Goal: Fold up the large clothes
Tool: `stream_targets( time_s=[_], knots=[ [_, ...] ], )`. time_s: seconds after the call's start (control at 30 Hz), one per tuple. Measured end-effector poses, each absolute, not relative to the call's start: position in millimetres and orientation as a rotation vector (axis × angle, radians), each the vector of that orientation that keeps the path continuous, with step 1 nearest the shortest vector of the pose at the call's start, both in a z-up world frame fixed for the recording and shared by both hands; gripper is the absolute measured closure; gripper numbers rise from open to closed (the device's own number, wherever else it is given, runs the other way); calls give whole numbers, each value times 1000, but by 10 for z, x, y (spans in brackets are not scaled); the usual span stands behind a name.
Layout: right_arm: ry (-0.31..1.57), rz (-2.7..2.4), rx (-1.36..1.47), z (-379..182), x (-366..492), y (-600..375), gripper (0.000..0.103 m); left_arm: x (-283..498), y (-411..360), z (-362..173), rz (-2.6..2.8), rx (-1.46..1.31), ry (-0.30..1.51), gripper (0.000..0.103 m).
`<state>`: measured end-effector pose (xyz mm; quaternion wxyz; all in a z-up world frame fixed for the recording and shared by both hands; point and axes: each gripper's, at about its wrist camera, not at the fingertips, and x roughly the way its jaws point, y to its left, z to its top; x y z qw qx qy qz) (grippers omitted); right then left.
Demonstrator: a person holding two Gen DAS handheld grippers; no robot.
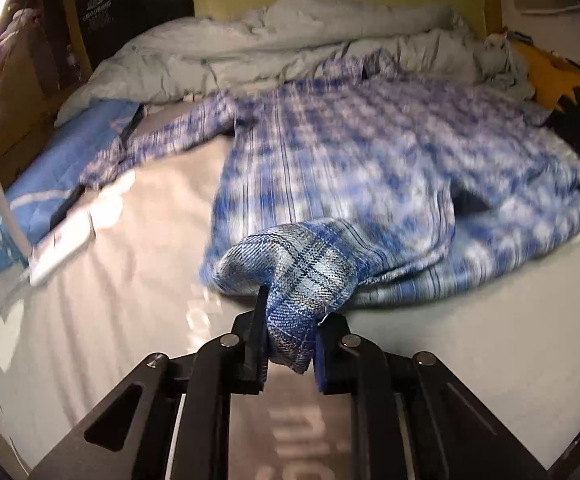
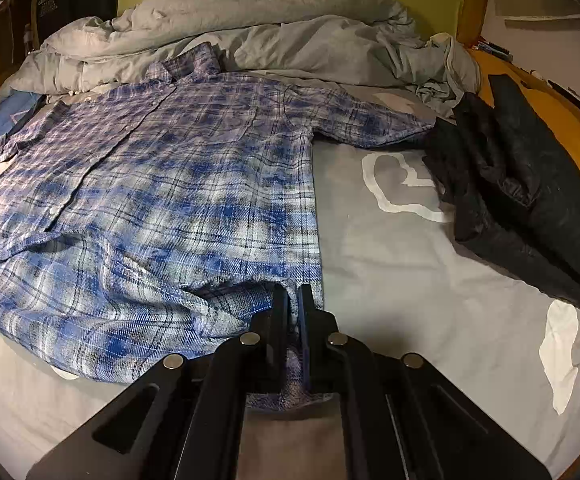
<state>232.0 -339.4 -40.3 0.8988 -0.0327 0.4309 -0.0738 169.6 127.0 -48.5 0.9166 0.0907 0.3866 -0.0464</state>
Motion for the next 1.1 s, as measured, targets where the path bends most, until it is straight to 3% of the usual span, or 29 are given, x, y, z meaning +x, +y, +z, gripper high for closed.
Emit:
stream_targets(
  time_s=[0.27,0.53,0.63,0.67,0.7,0.77,0.83,0.9,1.1],
  knots=[
    [886,-149,-72,-388,2318,-3380,99,2115,1310,-57,-130,197,809,85],
    [909,-152,-79,-463,2377,-3417,98,2319,1562,-311,-79,132,868,84],
    [912,-157,-82,-473,2379,-3429,98,2439,1645,-449,-71,85,892,74],
    [912,-157,-77,-474,2378,-3440,98,2483,1667,-494,-67,74,901,65],
    [914,-157,-73,-476,2380,-3447,97,2511,1687,-530,-64,67,911,49],
    [918,-152,-63,-481,2387,-3460,93,2531,1740,-551,-86,25,905,33],
    [921,-141,-51,-481,2386,-3469,88,2493,1788,-491,-148,-34,871,30],
    [924,-106,-35,-471,2377,-3460,66,2445,1826,-420,-157,-68,837,15],
    [837,-73,21,-291,2192,-3428,52,2249,1823,-378,-165,-74,822,15]
  ],
)
